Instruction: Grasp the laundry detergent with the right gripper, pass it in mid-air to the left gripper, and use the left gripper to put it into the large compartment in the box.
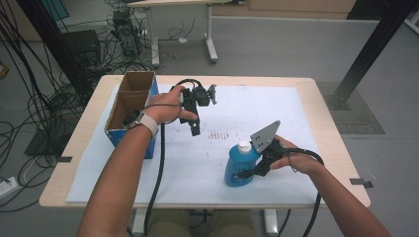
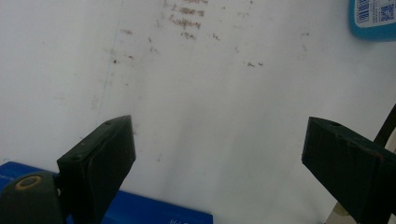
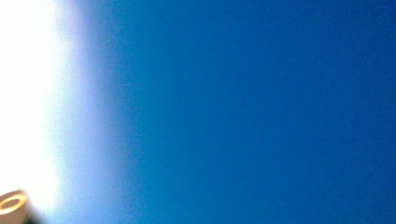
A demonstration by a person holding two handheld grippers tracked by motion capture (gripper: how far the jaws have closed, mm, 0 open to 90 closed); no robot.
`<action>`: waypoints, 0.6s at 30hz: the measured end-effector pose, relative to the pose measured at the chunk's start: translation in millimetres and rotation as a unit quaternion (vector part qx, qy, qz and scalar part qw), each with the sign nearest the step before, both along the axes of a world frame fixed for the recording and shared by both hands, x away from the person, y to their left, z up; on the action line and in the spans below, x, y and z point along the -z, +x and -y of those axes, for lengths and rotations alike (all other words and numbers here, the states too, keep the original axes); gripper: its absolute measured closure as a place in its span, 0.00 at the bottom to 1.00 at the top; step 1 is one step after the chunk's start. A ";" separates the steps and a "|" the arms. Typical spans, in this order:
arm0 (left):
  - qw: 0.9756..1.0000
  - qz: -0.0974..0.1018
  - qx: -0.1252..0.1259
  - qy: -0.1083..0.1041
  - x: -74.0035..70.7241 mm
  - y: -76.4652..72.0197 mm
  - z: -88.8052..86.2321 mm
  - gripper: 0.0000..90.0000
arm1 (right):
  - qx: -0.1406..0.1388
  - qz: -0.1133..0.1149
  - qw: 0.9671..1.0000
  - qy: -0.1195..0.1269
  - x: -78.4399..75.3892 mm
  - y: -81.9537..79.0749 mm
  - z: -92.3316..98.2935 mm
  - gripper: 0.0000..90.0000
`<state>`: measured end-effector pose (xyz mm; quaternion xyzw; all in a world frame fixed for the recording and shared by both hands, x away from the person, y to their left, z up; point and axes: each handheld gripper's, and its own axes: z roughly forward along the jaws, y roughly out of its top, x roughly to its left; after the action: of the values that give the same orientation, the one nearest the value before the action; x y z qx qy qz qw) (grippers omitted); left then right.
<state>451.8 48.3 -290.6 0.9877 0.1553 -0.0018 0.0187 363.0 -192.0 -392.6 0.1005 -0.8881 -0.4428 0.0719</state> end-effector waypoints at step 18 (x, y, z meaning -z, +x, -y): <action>1.000 0.001 0.000 0.000 0.3 0.6 -0.2 0.11 | 0.000 -0.001 1.000 0.000 0.1 0.5 0.0 0.48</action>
<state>452.4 48.4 -291.0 0.9877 0.1550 -0.0013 0.0190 363.5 -192.0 -392.7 0.1002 -0.8878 -0.4432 0.0731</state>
